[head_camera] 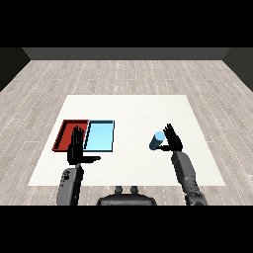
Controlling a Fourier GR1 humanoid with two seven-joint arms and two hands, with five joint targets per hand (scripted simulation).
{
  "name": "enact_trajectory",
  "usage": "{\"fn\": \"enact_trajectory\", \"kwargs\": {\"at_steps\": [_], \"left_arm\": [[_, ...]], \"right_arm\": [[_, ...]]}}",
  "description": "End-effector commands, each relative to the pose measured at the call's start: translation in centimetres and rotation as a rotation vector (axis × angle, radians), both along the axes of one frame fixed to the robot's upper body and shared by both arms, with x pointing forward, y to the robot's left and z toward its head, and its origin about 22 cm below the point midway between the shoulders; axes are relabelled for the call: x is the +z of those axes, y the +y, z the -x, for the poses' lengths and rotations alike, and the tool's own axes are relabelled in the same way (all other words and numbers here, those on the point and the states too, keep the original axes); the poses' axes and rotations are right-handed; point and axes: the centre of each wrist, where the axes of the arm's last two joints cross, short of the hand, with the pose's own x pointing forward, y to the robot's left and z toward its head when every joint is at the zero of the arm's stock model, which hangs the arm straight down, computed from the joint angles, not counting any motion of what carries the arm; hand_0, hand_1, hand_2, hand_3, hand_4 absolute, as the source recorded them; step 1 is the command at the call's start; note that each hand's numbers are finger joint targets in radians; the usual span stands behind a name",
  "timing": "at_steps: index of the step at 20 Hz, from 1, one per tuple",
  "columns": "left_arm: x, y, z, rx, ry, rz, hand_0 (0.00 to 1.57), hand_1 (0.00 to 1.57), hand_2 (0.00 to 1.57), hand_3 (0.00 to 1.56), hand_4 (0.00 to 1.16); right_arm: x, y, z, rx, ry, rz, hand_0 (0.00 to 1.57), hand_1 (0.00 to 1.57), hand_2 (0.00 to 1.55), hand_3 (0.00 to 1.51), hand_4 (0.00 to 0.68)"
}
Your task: Pick the blue can and put it in the blue box
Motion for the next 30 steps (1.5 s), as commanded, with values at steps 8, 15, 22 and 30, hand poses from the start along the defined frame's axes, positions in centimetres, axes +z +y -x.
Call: {"fn": "enact_trajectory", "kwargs": {"at_steps": [8, 15, 22, 30], "left_arm": [[-0.3, 0.8, 1.5, -0.004, 0.01, -0.015, 0.0, 0.0, 0.0, 0.0, 0.0], [0.6, 1.7, 1.6, 0.014, -0.012, -0.002, 0.0, 0.0, 0.0, 0.0, 0.0], [1.1, 1.7, -1.4, 0.03, -0.002, -0.007, 0.0, 0.0, 0.0, 0.0, 0.0], [-0.8, 2.2, -0.9, 0.027, -0.01, -0.02, 0.0, 0.0, 0.0, 0.0, 0.0]], "right_arm": [[0.0, 2.5, -1.9, 0.026, 0.012, 0.006, 0.0, 0.0, 0.0, 0.0, 0.0], [-1.7, 1.3, -1.6, 0.035, 0.023, -0.013, 0.0, 0.0, 0.0, 0.0, 0.0], [-0.4, 4.0, -2.2, 0.047, 0.032, -0.003, 0.0, 0.0, 0.0, 0.0, 0.0], [-1.9, 4.1, -2.4, 0.034, 0.044, 0.015, 0.0, 0.0, 0.0, 0.0, 0.0]]}}
